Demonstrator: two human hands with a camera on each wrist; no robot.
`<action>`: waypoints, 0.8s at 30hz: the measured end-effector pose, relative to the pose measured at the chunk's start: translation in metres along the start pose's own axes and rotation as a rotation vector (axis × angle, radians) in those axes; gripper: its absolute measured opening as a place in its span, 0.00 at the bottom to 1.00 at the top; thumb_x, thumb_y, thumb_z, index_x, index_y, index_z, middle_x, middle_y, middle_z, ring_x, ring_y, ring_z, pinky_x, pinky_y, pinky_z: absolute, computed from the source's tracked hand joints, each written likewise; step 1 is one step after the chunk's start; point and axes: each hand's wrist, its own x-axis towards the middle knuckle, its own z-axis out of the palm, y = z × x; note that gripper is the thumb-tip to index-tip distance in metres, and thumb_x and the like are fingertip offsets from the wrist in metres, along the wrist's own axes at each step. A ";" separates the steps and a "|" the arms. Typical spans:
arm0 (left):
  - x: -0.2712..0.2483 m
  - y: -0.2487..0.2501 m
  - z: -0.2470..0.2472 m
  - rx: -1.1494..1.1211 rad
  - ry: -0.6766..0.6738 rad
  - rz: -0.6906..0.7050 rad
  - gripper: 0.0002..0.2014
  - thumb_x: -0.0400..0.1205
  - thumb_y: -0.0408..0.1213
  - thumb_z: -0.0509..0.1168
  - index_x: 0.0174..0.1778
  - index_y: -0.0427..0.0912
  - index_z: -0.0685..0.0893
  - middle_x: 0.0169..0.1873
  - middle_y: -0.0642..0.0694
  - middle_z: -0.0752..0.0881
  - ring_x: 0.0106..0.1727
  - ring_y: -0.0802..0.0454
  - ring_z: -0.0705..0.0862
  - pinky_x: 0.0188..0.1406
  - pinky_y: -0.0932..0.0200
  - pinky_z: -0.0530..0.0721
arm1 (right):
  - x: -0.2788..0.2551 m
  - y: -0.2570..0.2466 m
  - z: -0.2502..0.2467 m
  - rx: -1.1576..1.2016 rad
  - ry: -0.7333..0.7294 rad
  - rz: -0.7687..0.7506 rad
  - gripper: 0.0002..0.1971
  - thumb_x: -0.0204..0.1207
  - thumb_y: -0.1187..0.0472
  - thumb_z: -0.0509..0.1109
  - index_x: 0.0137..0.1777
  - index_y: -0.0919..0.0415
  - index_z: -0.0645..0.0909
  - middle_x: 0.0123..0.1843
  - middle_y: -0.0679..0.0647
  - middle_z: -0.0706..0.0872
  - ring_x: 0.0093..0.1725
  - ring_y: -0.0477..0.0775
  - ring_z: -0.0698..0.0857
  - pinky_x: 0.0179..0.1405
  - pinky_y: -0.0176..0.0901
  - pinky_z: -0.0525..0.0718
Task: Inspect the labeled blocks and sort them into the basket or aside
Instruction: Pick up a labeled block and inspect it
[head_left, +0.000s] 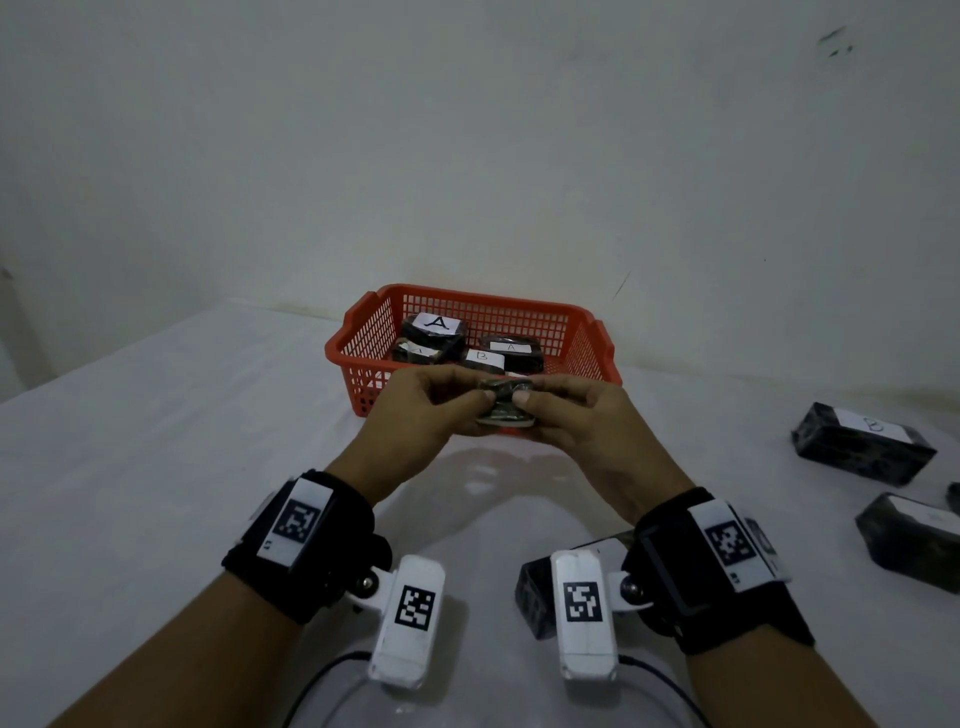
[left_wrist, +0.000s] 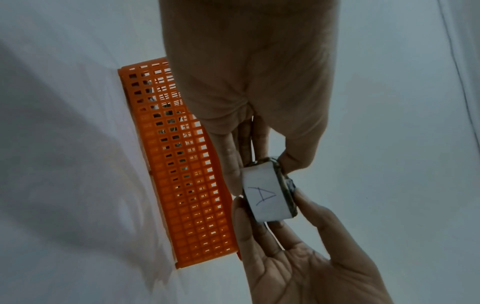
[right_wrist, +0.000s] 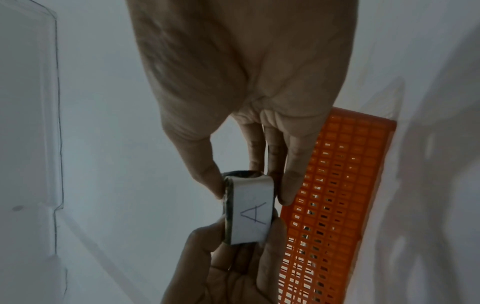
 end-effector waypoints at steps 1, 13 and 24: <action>0.000 0.001 0.000 -0.014 -0.007 -0.003 0.10 0.85 0.29 0.67 0.60 0.36 0.90 0.51 0.42 0.94 0.52 0.50 0.94 0.48 0.61 0.92 | 0.000 0.000 0.001 -0.003 0.018 -0.007 0.13 0.79 0.68 0.77 0.63 0.71 0.88 0.57 0.65 0.94 0.58 0.62 0.94 0.64 0.56 0.91; 0.000 0.000 -0.004 -0.120 -0.062 -0.075 0.10 0.85 0.27 0.67 0.60 0.33 0.88 0.57 0.39 0.91 0.58 0.44 0.92 0.58 0.49 0.91 | -0.002 -0.004 -0.001 -0.009 0.067 -0.066 0.12 0.76 0.67 0.80 0.59 0.67 0.90 0.53 0.60 0.96 0.54 0.58 0.96 0.57 0.49 0.94; -0.001 0.002 -0.006 -0.166 -0.090 -0.102 0.16 0.86 0.29 0.66 0.69 0.42 0.87 0.59 0.46 0.92 0.62 0.50 0.91 0.62 0.53 0.90 | 0.001 -0.002 -0.005 0.088 0.008 -0.002 0.10 0.81 0.70 0.74 0.61 0.65 0.89 0.59 0.63 0.94 0.59 0.60 0.94 0.57 0.45 0.93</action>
